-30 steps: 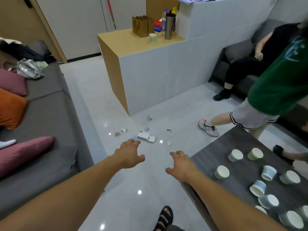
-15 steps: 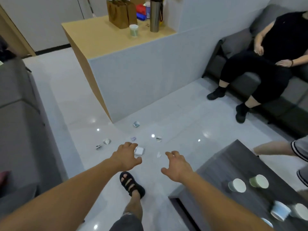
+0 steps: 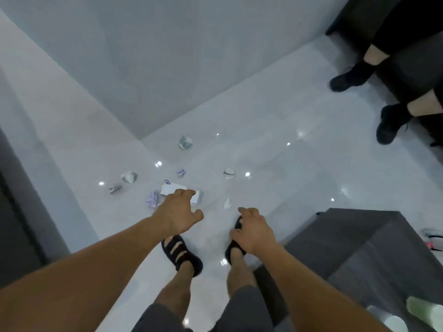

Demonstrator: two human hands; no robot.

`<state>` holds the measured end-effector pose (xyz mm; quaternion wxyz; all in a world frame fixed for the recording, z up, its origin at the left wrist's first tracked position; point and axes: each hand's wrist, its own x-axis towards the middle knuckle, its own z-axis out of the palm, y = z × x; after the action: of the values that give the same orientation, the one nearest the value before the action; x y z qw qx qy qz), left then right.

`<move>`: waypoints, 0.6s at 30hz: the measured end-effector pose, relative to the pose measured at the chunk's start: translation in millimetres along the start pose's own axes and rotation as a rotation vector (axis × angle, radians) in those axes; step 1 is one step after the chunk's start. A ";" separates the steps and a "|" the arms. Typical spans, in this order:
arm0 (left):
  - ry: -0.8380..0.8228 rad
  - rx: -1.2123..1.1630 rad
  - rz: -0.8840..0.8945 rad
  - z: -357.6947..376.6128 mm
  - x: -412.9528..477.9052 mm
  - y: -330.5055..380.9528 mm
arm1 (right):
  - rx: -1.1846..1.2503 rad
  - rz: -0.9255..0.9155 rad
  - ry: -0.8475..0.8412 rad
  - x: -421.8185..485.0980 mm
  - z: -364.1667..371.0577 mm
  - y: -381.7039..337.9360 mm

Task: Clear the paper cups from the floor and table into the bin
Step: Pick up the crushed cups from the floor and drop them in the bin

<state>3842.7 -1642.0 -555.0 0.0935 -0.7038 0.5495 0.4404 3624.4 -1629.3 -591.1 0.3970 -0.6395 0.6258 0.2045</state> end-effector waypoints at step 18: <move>-0.150 -0.222 -0.193 305.5 342.4 -127.7 | -0.489 -0.265 -0.099 428.6 241.6 143.7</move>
<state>3796.8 -1642.4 -1029.1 0.0978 -0.7244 0.4190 0.5386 3599.9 -1704.0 -1097.5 0.2841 -0.7817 0.4488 0.3267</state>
